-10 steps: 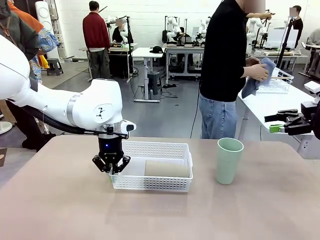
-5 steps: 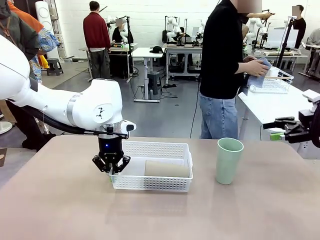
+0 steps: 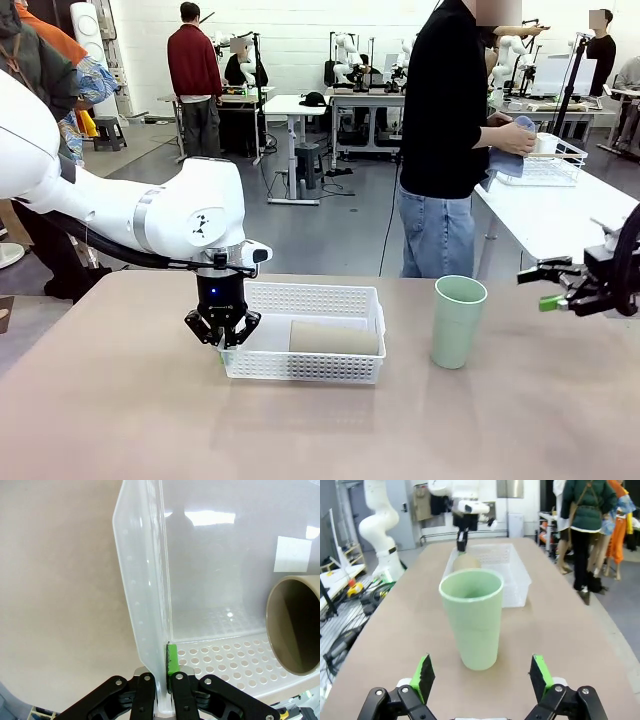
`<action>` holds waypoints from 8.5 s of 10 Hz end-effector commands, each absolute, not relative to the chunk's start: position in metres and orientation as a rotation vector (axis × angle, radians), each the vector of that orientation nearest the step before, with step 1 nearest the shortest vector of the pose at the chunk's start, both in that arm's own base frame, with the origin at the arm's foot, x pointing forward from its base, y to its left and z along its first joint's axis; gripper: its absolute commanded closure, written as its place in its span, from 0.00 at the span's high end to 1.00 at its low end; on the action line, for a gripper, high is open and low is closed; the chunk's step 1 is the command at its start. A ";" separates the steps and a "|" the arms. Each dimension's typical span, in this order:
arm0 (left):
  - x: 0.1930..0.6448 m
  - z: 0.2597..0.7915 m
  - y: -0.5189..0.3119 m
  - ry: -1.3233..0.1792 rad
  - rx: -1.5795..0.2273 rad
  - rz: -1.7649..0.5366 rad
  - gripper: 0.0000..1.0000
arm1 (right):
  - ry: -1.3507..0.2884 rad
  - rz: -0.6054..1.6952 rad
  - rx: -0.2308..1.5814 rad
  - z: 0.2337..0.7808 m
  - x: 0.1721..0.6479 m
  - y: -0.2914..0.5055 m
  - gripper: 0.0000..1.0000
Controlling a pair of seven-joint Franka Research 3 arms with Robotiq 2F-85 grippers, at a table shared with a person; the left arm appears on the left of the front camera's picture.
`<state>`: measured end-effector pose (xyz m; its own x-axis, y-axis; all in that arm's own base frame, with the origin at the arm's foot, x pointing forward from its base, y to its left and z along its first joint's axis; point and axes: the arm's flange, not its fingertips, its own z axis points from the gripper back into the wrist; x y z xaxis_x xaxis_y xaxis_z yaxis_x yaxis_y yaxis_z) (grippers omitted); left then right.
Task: Clean and organize the cups into the basket.
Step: Pick up the Reusable plastic cup from the right side of the table and stack it inside the Organizing basket in the center of the table.
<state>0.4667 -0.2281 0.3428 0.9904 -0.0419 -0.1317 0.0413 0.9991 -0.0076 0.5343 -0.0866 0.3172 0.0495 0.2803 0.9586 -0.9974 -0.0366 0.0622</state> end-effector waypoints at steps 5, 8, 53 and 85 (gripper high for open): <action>0.465 0.340 -0.227 0.137 0.000 -0.044 0.00 | -0.799 1.440 0.992 0.276 0.556 -0.051 1.00; 0.465 0.340 -0.227 0.137 0.000 -0.044 0.00 | -0.821 1.424 1.000 0.273 0.555 -0.050 1.00; 0.465 0.340 -0.227 0.137 0.000 -0.044 0.00 | -0.756 1.313 0.775 0.358 0.489 0.092 0.00; 0.465 0.340 -0.227 0.137 0.000 -0.044 0.00 | -0.165 1.696 0.179 0.390 0.543 0.350 0.79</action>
<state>0.4666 -0.2281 0.3426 0.9903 -0.0420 -0.1323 0.0414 0.9991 -0.0074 0.5345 0.3476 0.3904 -0.0927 0.9725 0.2139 -0.9945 -0.1009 0.0276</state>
